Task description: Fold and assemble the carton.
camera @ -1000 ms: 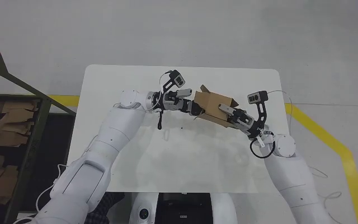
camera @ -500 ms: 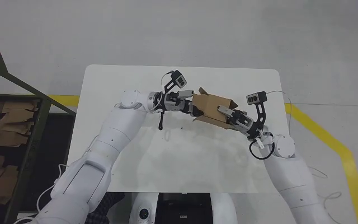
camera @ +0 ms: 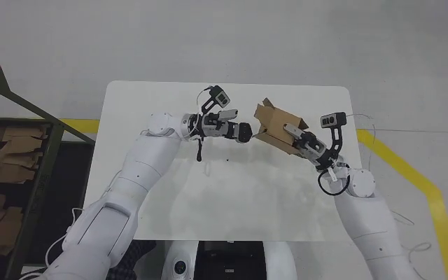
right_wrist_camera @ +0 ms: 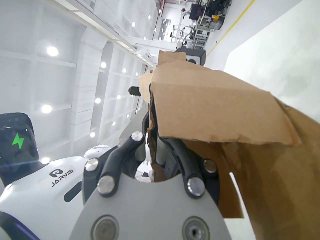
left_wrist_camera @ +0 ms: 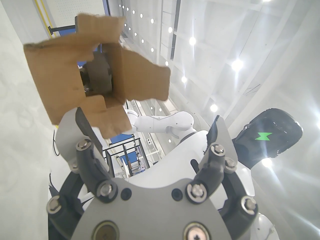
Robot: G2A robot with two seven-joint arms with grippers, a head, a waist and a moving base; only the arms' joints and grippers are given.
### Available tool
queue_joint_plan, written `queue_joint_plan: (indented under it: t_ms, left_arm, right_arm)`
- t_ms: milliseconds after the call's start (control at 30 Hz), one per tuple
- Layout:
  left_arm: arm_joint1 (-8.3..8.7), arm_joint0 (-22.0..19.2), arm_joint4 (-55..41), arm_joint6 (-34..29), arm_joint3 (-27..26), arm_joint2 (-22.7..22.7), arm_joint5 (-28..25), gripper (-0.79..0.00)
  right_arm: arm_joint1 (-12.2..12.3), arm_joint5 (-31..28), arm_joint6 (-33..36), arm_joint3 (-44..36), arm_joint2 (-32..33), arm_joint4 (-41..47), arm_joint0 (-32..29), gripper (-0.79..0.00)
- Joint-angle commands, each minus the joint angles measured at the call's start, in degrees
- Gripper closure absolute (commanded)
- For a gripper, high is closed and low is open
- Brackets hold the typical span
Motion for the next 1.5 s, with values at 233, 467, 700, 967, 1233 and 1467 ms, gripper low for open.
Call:
queue_joint_plan:
  t_ms: [233, 467, 700, 967, 1233, 1467]
  left_arm:
    - [-0.04, 0.8, 0.3, -0.5, -1.2, 0.4, 0.5, -0.785]
    - [-0.27, 0.8, 0.6, -0.7, -2.3, 1.1, 0.7, -0.785]
    - [0.01, 0.4, 0.6, 0.2, -1.4, -0.3, -0.2, -0.785]
    - [0.63, 0.9, 0.9, 0.1, -1.9, -2.0, -0.1, -0.785]
    - [0.49, 0.8, 1.4, 0.2, -2.3, -1.4, 0.0, -0.785]
    - [0.36, 0.4, 1.3, 0.1, -2.0, -1.0, 0.0, -0.785]
  right_arm:
    - [-0.3, -0.4, -7.1, 0.8, 0.4, -2.2, 0.2, 0.0]
    - [-1.0, 0.2, -12.3, 0.3, -2.3, -7.9, 0.8, 0.0]
    - [-1.1, 0.9, -11.9, -0.9, -3.3, -9.5, 0.3, 0.0]
    - [-0.9, 2.0, -7.9, -3.2, -3.6, -10.8, -0.2, 0.0]
    - [-0.7, 2.3, -5.1, -4.2, -3.7, -10.1, -0.5, 0.0]
    - [-0.5, 2.7, -3.3, -4.6, -3.4, -9.1, -0.9, 0.0]
